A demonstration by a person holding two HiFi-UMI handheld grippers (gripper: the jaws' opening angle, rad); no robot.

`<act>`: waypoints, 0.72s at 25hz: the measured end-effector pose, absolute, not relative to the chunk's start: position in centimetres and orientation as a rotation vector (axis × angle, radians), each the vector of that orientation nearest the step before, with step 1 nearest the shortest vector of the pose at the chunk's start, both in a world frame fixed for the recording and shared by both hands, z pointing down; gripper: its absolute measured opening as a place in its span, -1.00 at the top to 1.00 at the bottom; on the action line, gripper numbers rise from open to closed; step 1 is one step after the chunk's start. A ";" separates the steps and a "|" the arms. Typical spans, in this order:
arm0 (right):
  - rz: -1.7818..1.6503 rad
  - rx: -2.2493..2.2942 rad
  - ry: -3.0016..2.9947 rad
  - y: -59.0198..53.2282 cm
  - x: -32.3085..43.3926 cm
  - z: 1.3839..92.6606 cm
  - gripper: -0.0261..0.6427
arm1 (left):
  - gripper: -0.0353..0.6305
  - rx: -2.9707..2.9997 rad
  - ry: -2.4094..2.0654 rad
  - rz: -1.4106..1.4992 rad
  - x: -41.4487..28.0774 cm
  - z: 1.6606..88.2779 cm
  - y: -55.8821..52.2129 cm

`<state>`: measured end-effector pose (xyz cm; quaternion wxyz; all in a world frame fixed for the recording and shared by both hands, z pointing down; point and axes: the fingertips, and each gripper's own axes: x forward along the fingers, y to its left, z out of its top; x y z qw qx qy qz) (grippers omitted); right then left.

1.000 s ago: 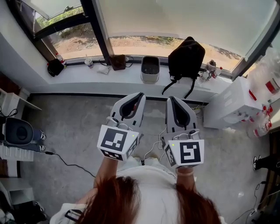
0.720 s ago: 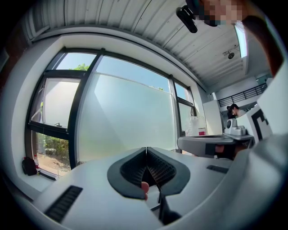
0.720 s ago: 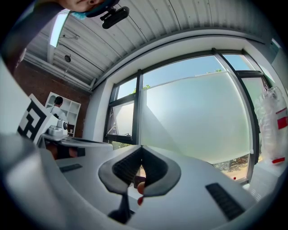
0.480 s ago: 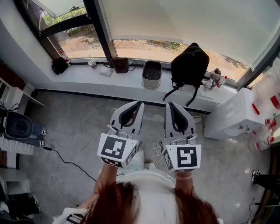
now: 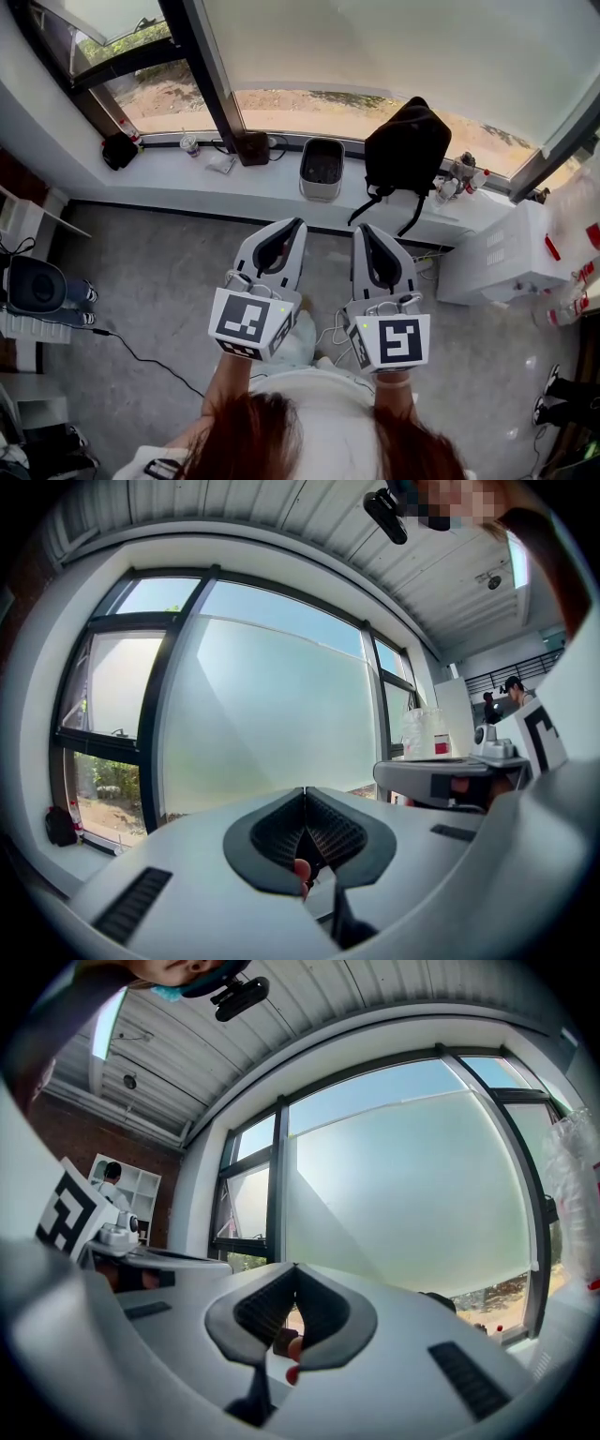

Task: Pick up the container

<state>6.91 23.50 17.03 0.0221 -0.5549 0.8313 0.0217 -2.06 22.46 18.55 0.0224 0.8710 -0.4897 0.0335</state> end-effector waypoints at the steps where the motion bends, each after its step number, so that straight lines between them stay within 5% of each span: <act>1: 0.063 -1.723 2.572 22.7 6.9 17.0 0.85 | 0.84 2.700 -1.513 0.106 -2.1 18.6 21.6; 18: 0.096 -1.841 2.517 9.3 2.7 17.2 0.85 | 0.84 2.736 -1.487 0.099 -8.0 18.7 7.8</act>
